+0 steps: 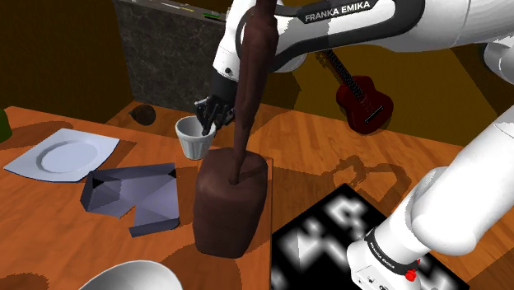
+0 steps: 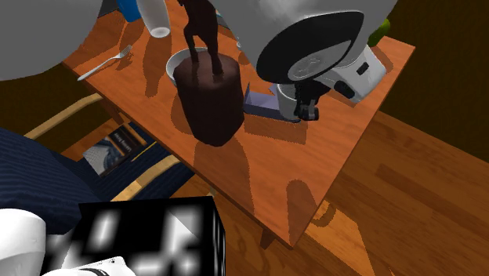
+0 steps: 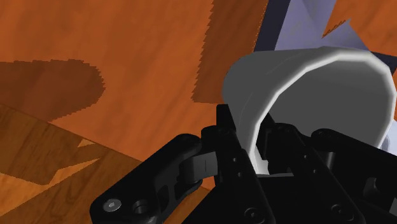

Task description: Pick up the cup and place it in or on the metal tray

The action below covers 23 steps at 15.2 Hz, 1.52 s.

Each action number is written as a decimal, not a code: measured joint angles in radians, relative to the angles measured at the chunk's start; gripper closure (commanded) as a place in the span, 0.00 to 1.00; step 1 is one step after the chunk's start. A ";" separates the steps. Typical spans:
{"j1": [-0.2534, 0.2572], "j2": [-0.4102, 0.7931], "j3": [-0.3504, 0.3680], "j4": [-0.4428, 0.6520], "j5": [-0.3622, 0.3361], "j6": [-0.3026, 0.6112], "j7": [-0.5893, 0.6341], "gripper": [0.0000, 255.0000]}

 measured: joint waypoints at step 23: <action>0.207 0.351 0.080 0.378 -0.248 -0.002 0.376 1.00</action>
